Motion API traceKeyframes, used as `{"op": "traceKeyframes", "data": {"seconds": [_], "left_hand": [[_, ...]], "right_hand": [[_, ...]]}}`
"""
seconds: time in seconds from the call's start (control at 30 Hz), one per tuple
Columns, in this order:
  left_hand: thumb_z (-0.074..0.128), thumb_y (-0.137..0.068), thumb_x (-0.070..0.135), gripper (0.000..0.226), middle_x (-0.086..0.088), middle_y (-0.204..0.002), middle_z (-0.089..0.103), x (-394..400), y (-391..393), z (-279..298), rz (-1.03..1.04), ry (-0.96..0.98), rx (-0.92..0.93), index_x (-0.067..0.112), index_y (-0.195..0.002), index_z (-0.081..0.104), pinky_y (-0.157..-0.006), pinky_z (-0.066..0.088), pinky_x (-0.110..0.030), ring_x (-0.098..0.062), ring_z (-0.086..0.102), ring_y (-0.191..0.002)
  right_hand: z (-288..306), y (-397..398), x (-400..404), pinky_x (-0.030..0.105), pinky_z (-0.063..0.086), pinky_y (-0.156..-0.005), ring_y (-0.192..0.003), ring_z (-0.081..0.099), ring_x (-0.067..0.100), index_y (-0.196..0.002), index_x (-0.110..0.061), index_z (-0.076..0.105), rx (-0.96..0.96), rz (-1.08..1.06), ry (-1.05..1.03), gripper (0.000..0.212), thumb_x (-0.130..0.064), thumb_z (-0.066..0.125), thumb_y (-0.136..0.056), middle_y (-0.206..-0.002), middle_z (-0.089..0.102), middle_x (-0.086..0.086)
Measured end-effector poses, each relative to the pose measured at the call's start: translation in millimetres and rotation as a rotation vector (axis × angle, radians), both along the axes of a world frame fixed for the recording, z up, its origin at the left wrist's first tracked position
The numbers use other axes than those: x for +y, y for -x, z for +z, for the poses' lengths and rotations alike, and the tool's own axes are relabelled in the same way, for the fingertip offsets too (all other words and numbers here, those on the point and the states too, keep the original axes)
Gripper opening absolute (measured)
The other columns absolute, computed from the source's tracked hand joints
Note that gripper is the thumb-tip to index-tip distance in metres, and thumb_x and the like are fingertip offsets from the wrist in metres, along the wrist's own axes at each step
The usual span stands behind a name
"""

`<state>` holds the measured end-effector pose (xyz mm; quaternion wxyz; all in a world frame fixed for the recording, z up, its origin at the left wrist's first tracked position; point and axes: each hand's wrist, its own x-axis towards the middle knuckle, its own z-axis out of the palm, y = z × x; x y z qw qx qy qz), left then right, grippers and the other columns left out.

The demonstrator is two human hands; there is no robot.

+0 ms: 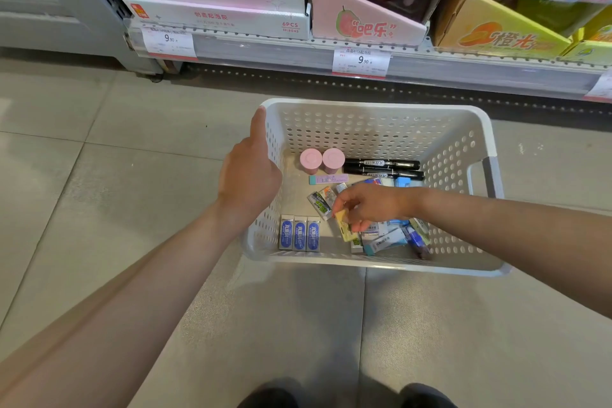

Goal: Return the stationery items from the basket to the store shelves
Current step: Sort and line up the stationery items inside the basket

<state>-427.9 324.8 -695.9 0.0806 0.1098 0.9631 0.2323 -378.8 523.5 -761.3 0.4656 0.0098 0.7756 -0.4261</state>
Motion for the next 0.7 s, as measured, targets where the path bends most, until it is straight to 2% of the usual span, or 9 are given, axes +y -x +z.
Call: {"op": "traceKeyframes", "data": {"seconds": [0.07, 0.17, 0.23, 0.3, 0.37, 0.47, 0.53, 0.7], "left_hand": [[0.047, -0.088, 0.001, 0.071, -0.014, -0.095, 0.062, -0.4, 0.7, -0.6, 0.002, -0.009, -0.002, 0.016, -0.148, 0.012, -0.057, 0.049, -0.037, -0.027, 0.06, -0.074], [0.048, -0.088, 0.001, 0.072, -0.014, -0.097, 0.062, -0.4, 1.0, -0.9, 0.005, -0.011, -0.011, 0.016, -0.148, 0.011, -0.06, 0.054, -0.041, -0.028, 0.062, -0.075], [0.048, -0.088, 0.001, 0.072, -0.014, -0.096, 0.063, -0.2, 0.8, -0.7, 0.005, -0.012, -0.012, 0.017, -0.148, 0.011, -0.059, 0.053, -0.04, -0.027, 0.061, -0.074], [0.048, -0.088, 0.001, 0.073, -0.014, -0.098, 0.063, 0.0, 0.3, -0.5, 0.003, -0.011, -0.012, 0.017, -0.148, 0.011, -0.057, 0.052, -0.037, -0.026, 0.061, -0.075], [0.049, -0.088, 0.001, 0.073, -0.015, -0.103, 0.062, 0.1, 0.2, -0.2, 0.002, -0.015, -0.014, 0.017, -0.148, 0.011, -0.06, 0.054, -0.039, -0.026, 0.062, -0.077], [0.049, -0.088, 0.001, 0.073, -0.015, -0.102, 0.063, 0.3, 0.2, 0.0, 0.004, -0.014, -0.016, 0.017, -0.148, 0.011, -0.061, 0.054, -0.04, -0.027, 0.062, -0.078], [0.048, -0.088, 0.001, 0.073, -0.015, -0.099, 0.063, 0.1, 0.5, 0.6, 0.005, -0.014, -0.017, 0.016, -0.148, 0.01, -0.059, 0.052, -0.037, -0.027, 0.062, -0.076], [0.048, -0.088, 0.0, 0.072, -0.016, -0.103, 0.062, 1.2, -0.7, 3.1, 0.001, -0.02, -0.016, 0.015, -0.148, 0.011, -0.057, 0.048, -0.033, -0.027, 0.061, -0.078]], "right_hand": [[0.1, 0.5, 0.9, 0.015, 0.053, -0.065, -0.072, 0.061, 0.007, -0.095, -0.013, 0.06, -0.039, -0.067, 0.012, 0.005, -0.016, 0.058, -0.092, -0.086, 0.061, 0.001], [-3.6, -1.8, -2.8, 0.014, 0.047, -0.062, -0.068, 0.059, 0.007, -0.076, -0.016, 0.063, 0.046, -0.049, -0.044, 0.016, -0.027, 0.065, -0.087, -0.074, 0.061, 0.0], [-5.7, -3.6, -6.9, 0.014, 0.043, -0.067, -0.077, 0.057, 0.008, -0.087, -0.009, 0.068, 0.063, -0.043, -0.062, 0.011, -0.02, 0.065, -0.087, -0.082, 0.064, 0.002], [-7.3, -4.0, -10.1, 0.013, 0.04, -0.069, -0.085, 0.053, 0.007, -0.103, -0.005, 0.064, 0.073, -0.032, -0.08, 0.019, -0.014, 0.065, -0.087, -0.088, 0.059, -0.004], [-8.6, -3.6, -12.2, 0.018, 0.041, -0.075, -0.091, 0.051, 0.012, -0.11, -0.005, 0.059, 0.097, -0.017, -0.111, 0.028, -0.01, 0.067, -0.084, -0.095, 0.055, -0.001], [-12.6, -3.2, -13.2, 0.02, 0.043, -0.072, -0.092, 0.051, 0.016, -0.109, -0.005, 0.057, 0.122, -0.009, -0.148, 0.036, -0.006, 0.074, -0.077, -0.098, 0.054, 0.003], [-15.0, -3.0, -13.1, 0.02, 0.045, -0.071, -0.088, 0.053, 0.015, -0.105, -0.004, 0.061, 0.152, -0.027, -0.157, 0.035, -0.004, 0.076, -0.074, -0.095, 0.057, 0.005], [-13.9, -1.5, -16.9, 0.028, 0.047, -0.088, -0.091, 0.054, 0.015, -0.11, -0.009, 0.068, 0.196, 0.07, -0.177, 0.028, -0.002, 0.067, -0.083, -0.098, 0.059, 0.004]]}}
